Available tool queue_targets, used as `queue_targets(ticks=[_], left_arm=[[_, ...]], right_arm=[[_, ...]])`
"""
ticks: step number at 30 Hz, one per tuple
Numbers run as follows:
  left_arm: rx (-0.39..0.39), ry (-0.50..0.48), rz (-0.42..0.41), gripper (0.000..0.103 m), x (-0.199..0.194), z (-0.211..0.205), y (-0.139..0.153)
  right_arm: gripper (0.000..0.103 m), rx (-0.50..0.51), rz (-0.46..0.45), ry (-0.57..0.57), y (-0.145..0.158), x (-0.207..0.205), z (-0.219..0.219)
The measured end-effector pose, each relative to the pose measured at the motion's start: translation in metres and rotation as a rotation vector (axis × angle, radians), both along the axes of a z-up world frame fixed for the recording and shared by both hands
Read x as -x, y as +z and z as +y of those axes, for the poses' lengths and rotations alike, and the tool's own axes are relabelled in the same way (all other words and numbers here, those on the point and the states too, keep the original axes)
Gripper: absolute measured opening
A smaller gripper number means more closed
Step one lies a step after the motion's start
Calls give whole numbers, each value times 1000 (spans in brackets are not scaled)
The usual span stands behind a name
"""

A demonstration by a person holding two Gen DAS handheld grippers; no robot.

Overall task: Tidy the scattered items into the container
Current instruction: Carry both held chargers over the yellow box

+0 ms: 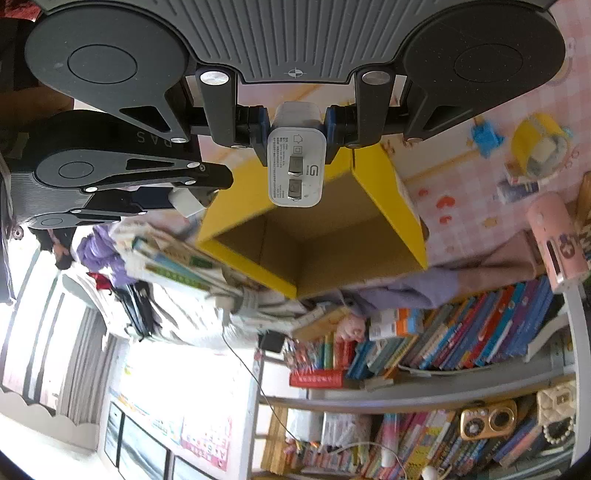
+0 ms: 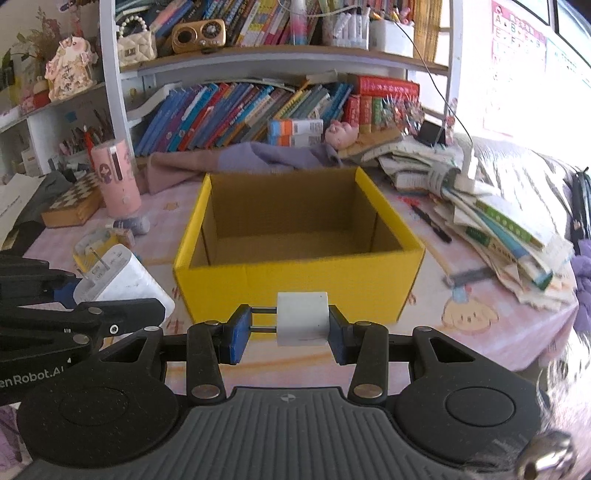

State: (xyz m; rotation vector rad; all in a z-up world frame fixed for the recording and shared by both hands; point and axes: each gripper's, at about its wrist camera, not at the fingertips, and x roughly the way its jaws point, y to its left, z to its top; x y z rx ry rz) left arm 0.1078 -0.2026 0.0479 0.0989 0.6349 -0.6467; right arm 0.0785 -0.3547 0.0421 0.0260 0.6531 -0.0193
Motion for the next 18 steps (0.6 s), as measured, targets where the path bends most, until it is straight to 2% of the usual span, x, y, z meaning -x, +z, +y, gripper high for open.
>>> queue_targets(ticks=[6,12,18], left_arm=[[28,56,-15,25,-22,-11,15],[1,118,-14,25,-54,-27,19],[-57,149,5,25,-92,-50,12]], right_arm=[[41,19,-40,57,18,-29,-19],[41,48,-40,148,24,-69,-37],[41,92,-3,280,19,-111,-50]])
